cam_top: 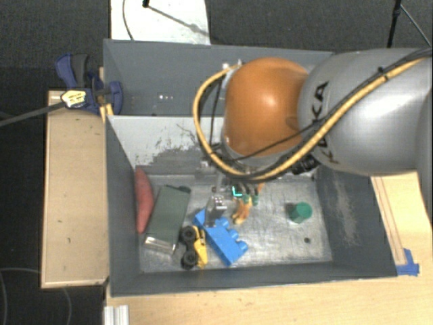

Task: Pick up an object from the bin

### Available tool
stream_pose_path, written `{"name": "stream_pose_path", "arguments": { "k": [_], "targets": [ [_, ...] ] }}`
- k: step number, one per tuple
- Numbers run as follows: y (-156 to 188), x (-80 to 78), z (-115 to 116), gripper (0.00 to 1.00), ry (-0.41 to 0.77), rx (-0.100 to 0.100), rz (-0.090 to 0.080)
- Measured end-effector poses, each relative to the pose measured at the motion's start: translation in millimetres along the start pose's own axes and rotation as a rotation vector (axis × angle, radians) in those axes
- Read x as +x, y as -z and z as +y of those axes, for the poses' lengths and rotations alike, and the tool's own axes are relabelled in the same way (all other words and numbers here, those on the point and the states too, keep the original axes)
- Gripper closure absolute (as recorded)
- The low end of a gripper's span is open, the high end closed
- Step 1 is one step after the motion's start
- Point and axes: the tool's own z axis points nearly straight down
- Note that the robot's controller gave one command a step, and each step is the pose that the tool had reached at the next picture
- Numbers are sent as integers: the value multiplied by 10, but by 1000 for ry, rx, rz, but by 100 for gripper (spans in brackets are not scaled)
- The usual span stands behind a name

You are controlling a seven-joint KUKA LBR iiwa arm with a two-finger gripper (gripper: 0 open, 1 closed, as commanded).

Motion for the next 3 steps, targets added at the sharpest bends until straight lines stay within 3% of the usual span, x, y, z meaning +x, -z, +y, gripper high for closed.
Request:
{"name": "stream_pose_path", "arguments": {
  "k": [1,3],
  "targets": [
    [39,-18,-8,0,-4,-1,-8],
    [-1082,-5,133,0,130,-1,-11]
  ]
}}
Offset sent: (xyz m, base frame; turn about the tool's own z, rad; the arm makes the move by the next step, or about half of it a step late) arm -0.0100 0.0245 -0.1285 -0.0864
